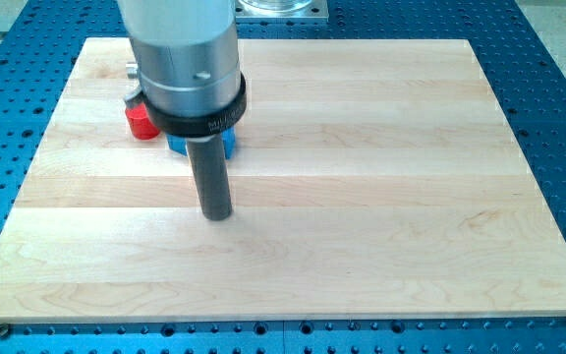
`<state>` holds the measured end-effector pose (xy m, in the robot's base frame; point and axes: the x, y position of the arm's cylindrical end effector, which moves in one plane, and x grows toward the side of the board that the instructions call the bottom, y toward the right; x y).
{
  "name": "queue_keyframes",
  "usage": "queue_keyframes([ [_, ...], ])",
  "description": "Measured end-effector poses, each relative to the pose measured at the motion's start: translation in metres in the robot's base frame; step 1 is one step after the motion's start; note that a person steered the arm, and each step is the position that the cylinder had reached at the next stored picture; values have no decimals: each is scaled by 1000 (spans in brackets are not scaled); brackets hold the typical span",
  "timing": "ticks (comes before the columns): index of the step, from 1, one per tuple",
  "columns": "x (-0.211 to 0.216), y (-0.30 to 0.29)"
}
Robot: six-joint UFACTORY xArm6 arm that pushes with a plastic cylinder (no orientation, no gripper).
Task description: Push the hexagon into the blue cube
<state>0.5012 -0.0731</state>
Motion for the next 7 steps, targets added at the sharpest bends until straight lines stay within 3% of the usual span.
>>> queue_keyframes([
  [2, -47, -15],
  [3, -48, -15],
  [4, -34, -15],
  [5, 12, -22],
  [7, 18, -119],
])
